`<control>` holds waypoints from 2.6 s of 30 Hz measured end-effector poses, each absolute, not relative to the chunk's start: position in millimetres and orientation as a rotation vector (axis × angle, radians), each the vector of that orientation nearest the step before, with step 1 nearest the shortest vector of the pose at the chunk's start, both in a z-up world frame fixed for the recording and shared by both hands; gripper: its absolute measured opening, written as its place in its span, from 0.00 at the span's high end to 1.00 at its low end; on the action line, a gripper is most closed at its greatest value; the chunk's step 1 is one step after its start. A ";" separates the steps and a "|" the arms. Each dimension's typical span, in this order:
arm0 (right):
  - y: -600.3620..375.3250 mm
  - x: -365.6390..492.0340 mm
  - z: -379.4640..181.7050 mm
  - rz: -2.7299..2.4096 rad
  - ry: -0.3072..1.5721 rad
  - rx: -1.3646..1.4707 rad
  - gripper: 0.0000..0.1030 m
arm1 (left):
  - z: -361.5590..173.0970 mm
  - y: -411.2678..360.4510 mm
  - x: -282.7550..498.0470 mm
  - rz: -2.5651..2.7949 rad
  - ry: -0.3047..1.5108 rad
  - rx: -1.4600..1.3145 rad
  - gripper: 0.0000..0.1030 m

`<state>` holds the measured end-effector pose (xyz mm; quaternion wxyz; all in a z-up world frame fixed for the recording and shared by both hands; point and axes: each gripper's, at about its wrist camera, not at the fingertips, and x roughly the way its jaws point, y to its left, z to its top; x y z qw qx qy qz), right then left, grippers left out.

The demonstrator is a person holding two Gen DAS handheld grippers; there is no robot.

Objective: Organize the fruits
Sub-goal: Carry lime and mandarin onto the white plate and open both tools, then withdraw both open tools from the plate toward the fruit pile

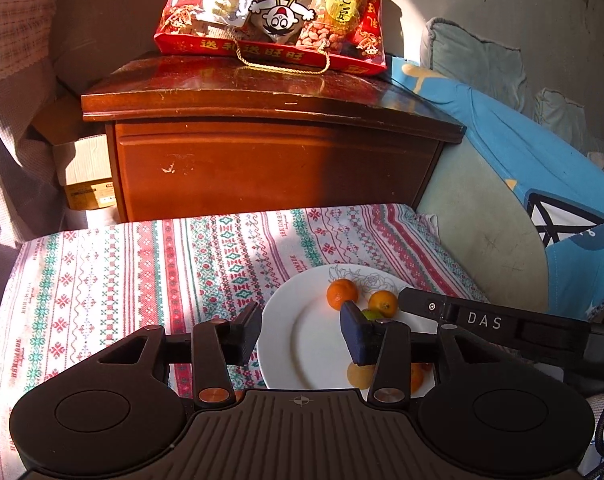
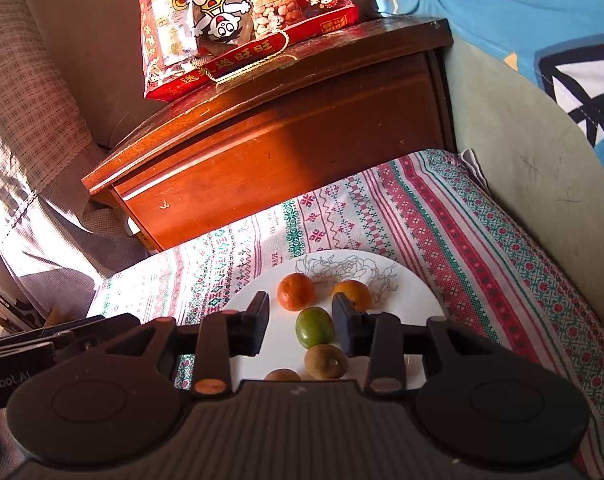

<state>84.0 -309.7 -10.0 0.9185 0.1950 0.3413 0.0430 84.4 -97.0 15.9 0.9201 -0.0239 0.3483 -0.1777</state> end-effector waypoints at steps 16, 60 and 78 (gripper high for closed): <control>-269.9 41.8 -7.7 0.182 0.703 0.377 0.64 | 24.3 -31.7 58.1 -0.221 0.716 -0.114 0.53; -181.9 35.8 -67.5 0.356 0.773 0.179 0.75 | -37.2 14.6 43.8 -0.132 0.872 -0.095 0.45; -204.2 3.8 -61.1 0.340 0.794 0.159 0.73 | -46.9 -23.2 48.3 -0.222 0.839 -0.032 0.45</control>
